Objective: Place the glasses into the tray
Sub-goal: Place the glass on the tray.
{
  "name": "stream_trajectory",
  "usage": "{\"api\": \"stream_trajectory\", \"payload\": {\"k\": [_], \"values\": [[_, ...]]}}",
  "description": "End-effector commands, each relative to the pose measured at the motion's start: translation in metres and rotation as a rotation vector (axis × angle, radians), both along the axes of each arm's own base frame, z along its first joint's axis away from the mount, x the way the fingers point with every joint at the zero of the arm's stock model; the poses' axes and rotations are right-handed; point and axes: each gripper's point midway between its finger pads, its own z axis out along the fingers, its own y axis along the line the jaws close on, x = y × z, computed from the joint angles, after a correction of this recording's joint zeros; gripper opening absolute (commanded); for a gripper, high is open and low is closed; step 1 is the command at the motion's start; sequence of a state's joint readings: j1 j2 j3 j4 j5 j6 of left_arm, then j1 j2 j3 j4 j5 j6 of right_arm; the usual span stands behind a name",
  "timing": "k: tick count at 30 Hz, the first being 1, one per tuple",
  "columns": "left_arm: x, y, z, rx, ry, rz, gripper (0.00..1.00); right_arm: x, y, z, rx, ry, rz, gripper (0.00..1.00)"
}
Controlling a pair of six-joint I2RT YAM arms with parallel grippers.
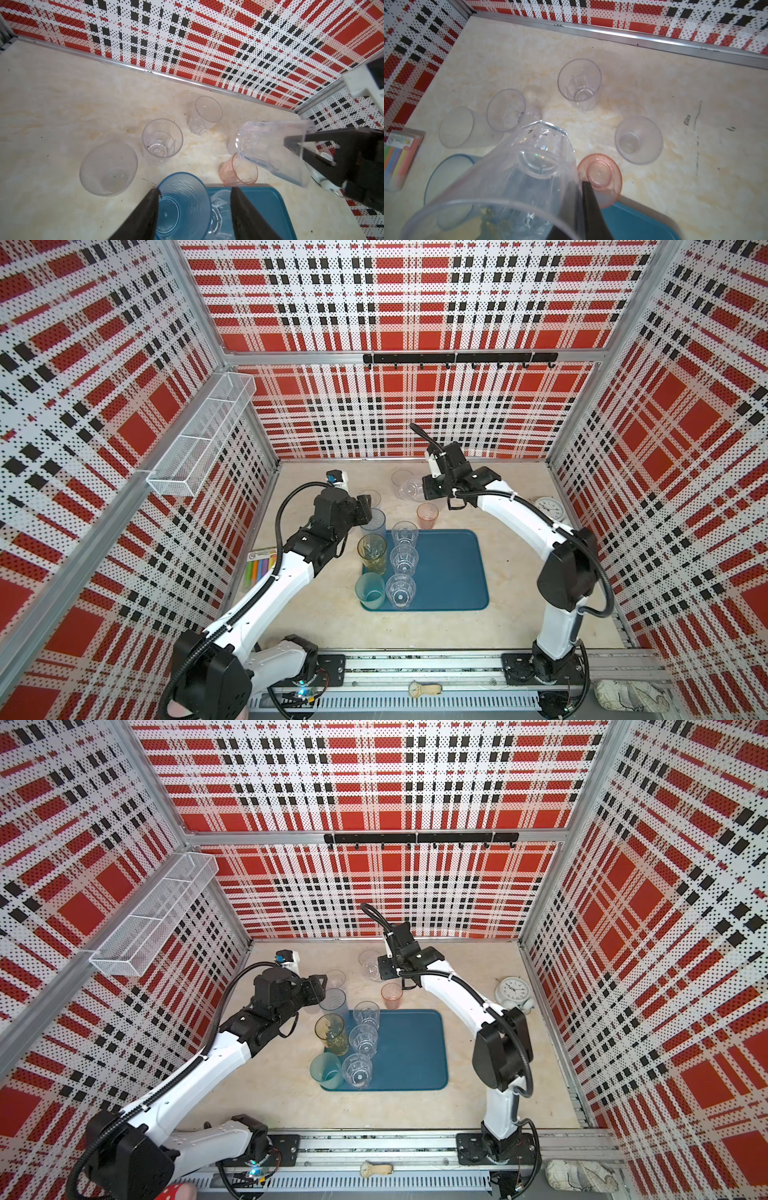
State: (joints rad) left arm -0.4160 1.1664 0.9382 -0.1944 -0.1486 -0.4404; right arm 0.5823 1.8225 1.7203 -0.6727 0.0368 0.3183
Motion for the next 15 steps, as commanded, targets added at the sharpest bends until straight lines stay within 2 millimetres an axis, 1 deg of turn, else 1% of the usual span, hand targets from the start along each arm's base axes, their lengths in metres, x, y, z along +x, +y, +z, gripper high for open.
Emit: {"api": "stream_trajectory", "payload": {"k": [1,3,5,8,11,13,15], "values": [[0.000,0.005,0.016,0.021,-0.054,0.028,0.58,-0.039,-0.030,-0.003,-0.085,0.067,0.014,0.08],[-0.002,0.000,0.023,-0.002,-0.086,0.012,0.58,-0.060,-0.041,-0.014,-0.114,0.132,0.023,0.08],[-0.004,-0.007,0.029,-0.024,-0.114,-0.010,0.58,-0.078,-0.051,-0.030,-0.155,0.205,0.026,0.09],[-0.007,-0.015,0.032,-0.046,-0.134,-0.027,0.58,-0.094,-0.058,-0.049,-0.192,0.269,0.020,0.09],[-0.008,-0.020,0.030,-0.062,-0.132,-0.039,0.58,-0.095,-0.057,-0.064,-0.232,0.290,0.014,0.10],[-0.009,-0.023,0.028,-0.066,-0.126,-0.047,0.58,-0.090,-0.053,-0.073,-0.247,0.295,0.012,0.10],[-0.010,-0.026,0.026,-0.068,-0.120,-0.055,0.58,-0.084,-0.051,-0.087,-0.272,0.309,0.005,0.10]]}}
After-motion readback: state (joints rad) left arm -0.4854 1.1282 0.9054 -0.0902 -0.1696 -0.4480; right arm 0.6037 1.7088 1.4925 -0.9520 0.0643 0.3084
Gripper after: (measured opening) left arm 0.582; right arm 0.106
